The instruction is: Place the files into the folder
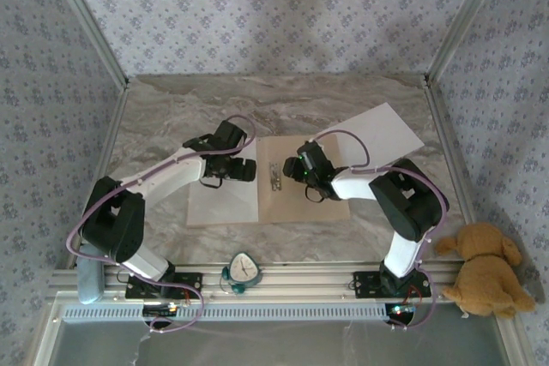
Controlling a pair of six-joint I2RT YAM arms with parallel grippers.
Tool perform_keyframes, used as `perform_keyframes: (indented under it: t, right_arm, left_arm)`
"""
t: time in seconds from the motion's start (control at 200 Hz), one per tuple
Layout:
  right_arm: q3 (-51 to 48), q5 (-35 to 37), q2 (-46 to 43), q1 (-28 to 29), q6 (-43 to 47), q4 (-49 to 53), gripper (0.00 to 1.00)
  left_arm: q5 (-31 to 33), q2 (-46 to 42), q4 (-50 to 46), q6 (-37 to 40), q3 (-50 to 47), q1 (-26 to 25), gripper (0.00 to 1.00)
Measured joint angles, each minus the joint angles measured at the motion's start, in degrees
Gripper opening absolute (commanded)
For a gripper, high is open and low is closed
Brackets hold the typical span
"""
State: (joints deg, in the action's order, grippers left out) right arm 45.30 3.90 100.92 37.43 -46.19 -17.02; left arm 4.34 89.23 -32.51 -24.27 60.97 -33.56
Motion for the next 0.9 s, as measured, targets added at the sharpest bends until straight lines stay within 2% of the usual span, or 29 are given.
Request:
perform_keyframes:
  t: [0.36,0.6,0.765,0.899]
  right_arm:
    - [0.66,-4.48,0.04,1.97,-0.26,0.13,0.53]
    - [-2.97,-7.37,-6.93,1.40,0.35,2.01,0.53]
    - [-7.39,-7.56,-13.22,0.55,0.33,2.19,0.52]
    - [-10.60,-7.63,-15.02,0.31,0.26,1.88,0.51]
  left_arm:
    - [0.02,-0.33,2.27,-6.51,-1.99,-1.95,0.67]
    - [4.22,-1.05,1.62,-12.85,-1.57,-9.73,0.62]
    - [7.89,1.62,0.11,-16.92,1.92,-15.32,0.47]
    - [10.05,5.44,-0.22,-19.56,4.15,-18.27,0.39]
